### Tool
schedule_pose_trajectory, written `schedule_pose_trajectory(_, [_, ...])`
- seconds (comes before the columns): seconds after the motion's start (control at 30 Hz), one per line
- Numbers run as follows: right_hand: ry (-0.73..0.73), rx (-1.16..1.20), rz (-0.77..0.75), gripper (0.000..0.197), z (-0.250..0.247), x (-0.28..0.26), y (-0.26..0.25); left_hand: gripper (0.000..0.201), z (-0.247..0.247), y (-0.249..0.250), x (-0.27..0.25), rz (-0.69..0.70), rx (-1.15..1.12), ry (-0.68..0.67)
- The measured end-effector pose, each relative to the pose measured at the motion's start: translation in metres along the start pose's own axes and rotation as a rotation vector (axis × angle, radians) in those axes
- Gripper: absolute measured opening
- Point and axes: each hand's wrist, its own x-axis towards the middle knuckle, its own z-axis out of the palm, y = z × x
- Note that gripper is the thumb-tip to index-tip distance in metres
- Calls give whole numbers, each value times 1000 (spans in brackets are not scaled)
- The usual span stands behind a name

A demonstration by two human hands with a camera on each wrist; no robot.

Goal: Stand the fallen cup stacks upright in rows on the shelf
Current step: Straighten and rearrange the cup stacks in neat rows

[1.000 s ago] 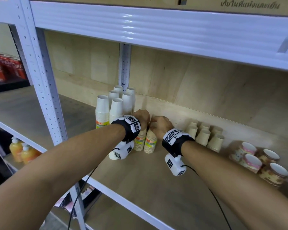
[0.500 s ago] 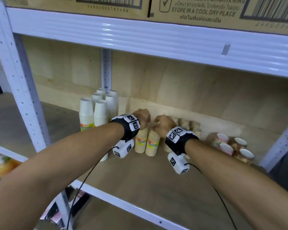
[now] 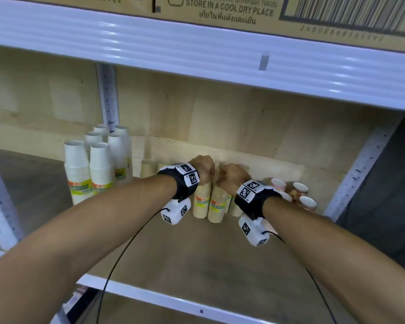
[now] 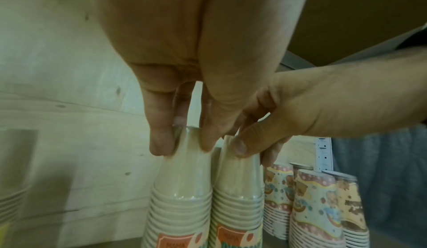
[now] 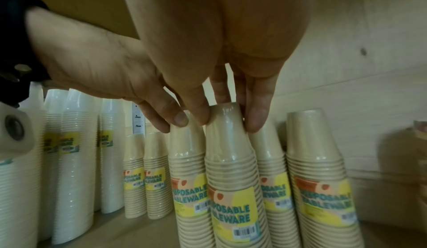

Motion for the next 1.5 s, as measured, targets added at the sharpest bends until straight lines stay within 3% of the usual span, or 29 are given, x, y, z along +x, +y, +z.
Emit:
schedule_pose_trajectory(0.9, [-28, -2, 31, 10, -2, 5, 24, 27, 20, -3, 25, 88, -53, -99])
schedule_pose_trajectory(1.03, [21, -8, 41, 33, -17, 3, 19, 32, 8, -6, 23, 77, -68, -74])
schedule_pose_trajectory(1.23, [72, -10, -1, 33, -28, 8, -5, 40, -21, -20, 20, 26, -71, 6])
schedule_pose_trajectory(1.5, [57, 3, -99, 49, -15, 22, -55, 41, -55, -69, 3, -140, -62, 79])
